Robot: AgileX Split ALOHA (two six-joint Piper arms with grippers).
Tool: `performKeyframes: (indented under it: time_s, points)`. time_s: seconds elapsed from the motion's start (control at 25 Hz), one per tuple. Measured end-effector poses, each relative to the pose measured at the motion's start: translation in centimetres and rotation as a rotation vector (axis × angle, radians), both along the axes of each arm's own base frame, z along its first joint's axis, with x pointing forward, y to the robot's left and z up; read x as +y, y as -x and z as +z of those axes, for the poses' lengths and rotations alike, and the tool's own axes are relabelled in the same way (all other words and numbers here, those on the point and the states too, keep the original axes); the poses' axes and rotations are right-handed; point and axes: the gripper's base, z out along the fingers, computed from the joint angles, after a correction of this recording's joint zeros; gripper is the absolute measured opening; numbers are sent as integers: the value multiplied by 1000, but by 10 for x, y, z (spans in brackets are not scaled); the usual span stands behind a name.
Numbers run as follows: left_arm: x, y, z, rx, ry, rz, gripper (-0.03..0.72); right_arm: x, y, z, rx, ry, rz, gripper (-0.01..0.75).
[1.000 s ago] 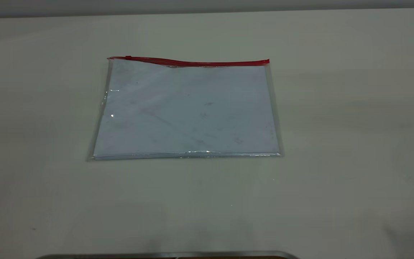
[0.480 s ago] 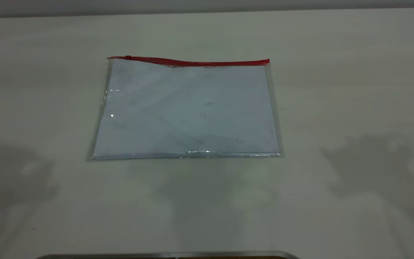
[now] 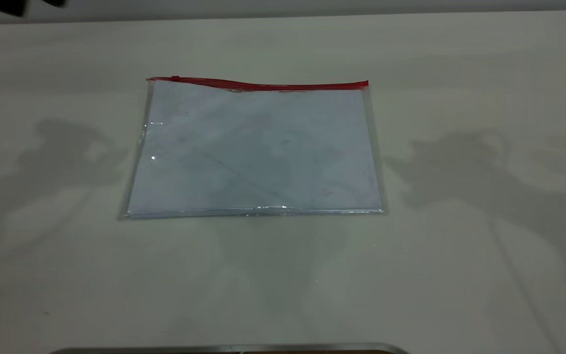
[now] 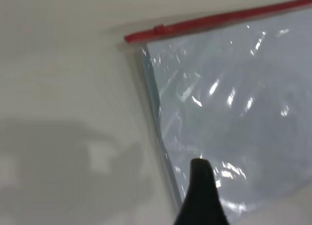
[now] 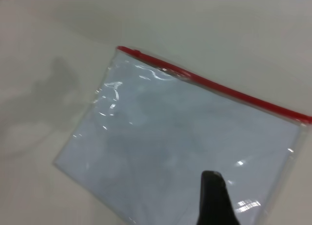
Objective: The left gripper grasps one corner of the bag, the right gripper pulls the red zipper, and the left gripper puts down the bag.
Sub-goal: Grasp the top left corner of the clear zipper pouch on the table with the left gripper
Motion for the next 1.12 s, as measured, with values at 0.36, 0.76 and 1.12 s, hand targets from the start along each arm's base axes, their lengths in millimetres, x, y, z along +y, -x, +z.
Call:
performKeyframes:
  time_s: [0.36, 0.76, 1.12]
  points:
    - [-2, -69, -93, 90, 58, -26, 634, 5, -18, -22, 51, -34, 15, 522]
    - [-7, -100, -158, 165, 136, -55, 621, 5, -19, -25, 57, -32, 18, 522]
    - [-21, -105, -179, 152, 220, -86, 575, 5, -21, -23, 19, -39, 17, 522]
